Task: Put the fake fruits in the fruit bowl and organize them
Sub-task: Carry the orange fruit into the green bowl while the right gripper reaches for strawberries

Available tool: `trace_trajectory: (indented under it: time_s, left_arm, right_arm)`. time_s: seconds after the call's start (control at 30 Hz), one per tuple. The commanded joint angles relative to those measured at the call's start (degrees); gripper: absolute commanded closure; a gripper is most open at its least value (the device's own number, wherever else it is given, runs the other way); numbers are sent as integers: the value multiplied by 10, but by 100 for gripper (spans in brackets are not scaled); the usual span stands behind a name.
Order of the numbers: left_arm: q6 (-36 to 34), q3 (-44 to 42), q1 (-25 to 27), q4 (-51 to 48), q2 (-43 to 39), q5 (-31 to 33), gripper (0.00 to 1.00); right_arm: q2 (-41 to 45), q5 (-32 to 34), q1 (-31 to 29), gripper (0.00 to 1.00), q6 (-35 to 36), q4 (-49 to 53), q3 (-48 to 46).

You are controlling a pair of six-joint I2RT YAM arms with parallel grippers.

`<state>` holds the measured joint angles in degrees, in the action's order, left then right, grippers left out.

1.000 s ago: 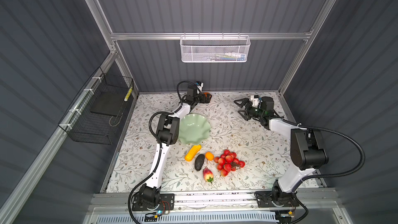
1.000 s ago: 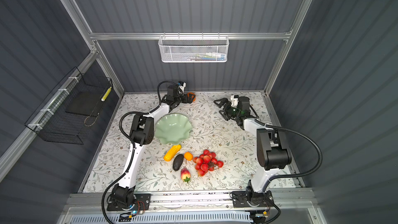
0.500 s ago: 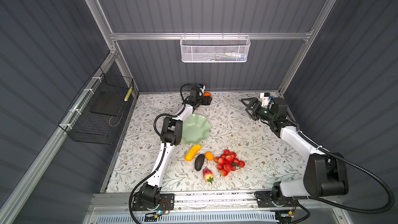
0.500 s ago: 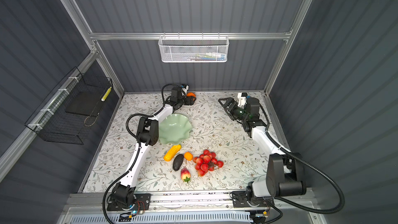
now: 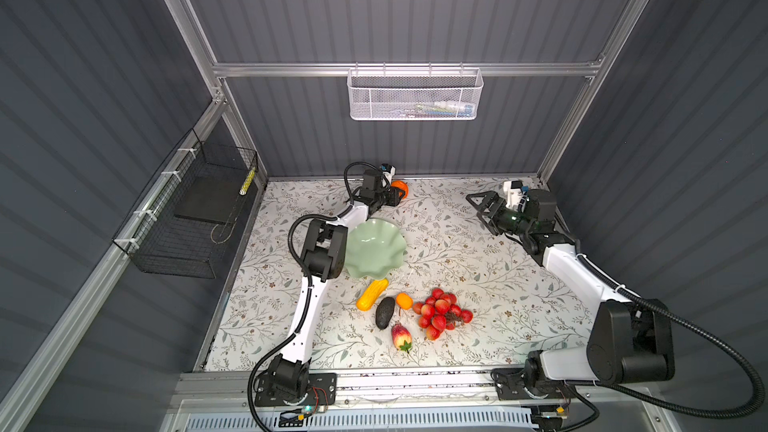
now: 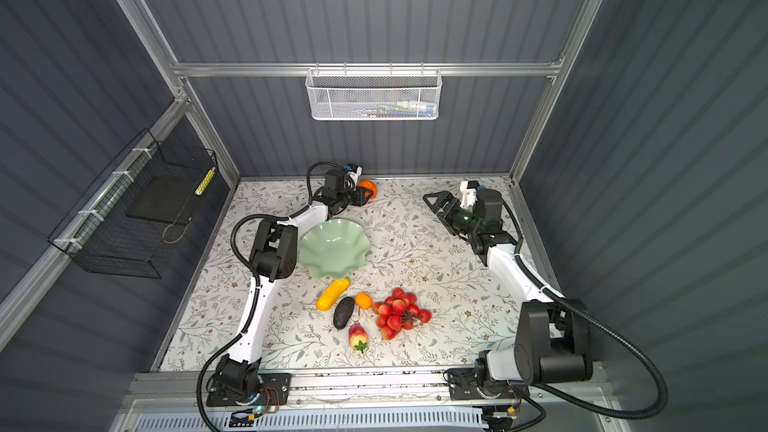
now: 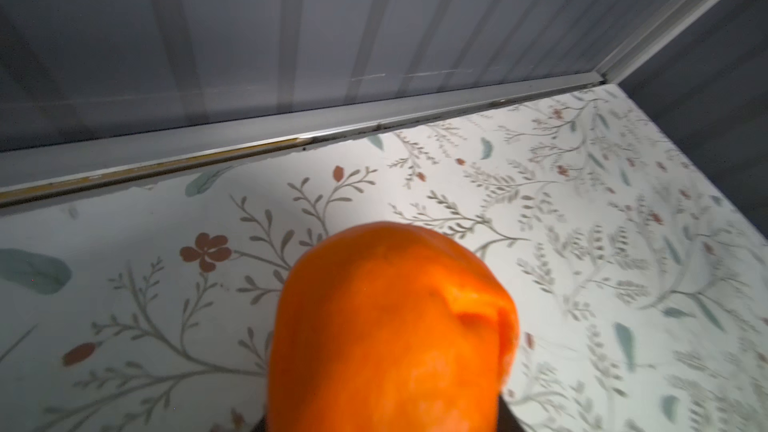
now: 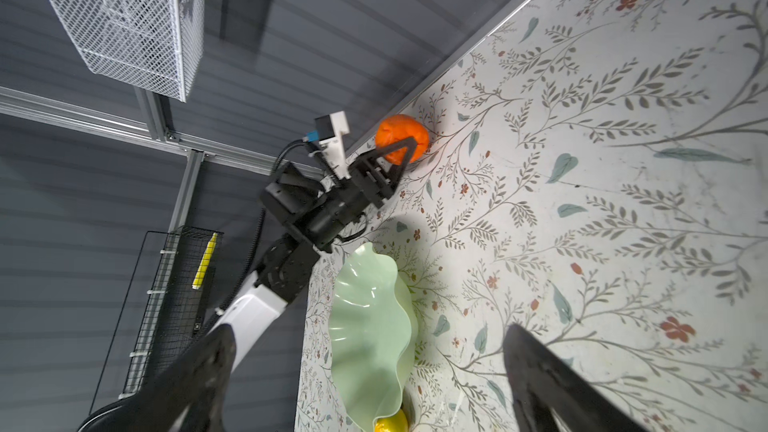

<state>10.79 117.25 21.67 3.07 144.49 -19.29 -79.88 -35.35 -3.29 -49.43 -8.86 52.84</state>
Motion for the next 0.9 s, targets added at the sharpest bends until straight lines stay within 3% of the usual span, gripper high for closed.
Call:
trace_trajectory:
  time_s: [0.0, 0.23, 0.33, 0.43, 0.73, 0.87]
  left_arm:
    - [-22, -40, 3, 6, -142, -54, 99]
    - [-45, -286, 11, -106, -384, -1, 97]
    - [-45, -413, 20, -141, -470, 64, 96]
    - [-39, -498, 26, -160, -529, 84, 94]
    - [-28, -554, 57, -193, -522, 116, 94]
    - [-21, -548, 59, -202, -481, 123, 87]
  right_arm:
    - [12, 27, 3, 1, 64, 63, 27]
    - [34, 154, -44, 1, 204, 264, 61]
    - [54, 155, -75, 1, 214, 321, 49]
    - [96, 190, -120, 1, 210, 373, 25]
    - [208, 230, -263, 4, 135, 473, -47]
    - [244, 242, -326, 6, 90, 500, -79]
